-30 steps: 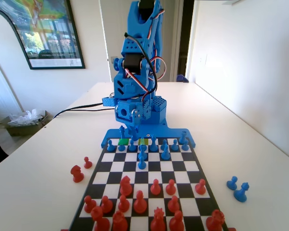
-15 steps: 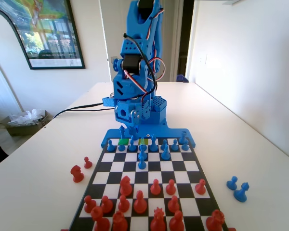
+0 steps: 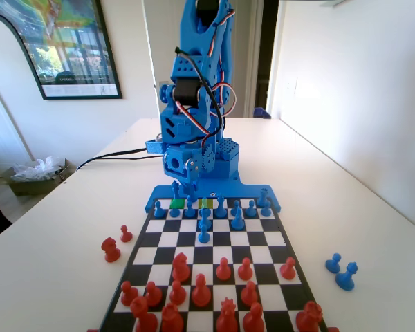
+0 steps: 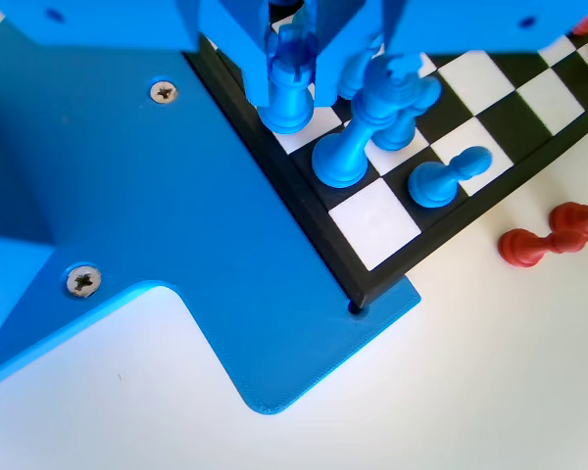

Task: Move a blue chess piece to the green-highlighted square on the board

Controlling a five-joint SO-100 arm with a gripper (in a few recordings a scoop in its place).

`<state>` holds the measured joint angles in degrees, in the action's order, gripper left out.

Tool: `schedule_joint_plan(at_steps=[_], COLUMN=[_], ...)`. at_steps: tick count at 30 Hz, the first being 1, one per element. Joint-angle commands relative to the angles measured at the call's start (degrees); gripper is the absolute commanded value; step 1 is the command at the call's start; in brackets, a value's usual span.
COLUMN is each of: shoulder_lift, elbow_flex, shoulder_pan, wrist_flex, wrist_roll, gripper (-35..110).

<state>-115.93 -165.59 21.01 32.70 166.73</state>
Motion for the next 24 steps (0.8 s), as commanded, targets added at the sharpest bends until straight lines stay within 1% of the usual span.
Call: schedule_joint_plan(at_steps=[1,15,24], shoulder_lift=[-1.05,0.88,2.72], elbow_flex=[2.11,3.60,4.75], shoulder_pan=[0.53,-1.49,-0.62], wrist_flex=[0.97,0.53,0.18], wrist_roll=[23.47,22.06,22.06], gripper=[1,1,1])
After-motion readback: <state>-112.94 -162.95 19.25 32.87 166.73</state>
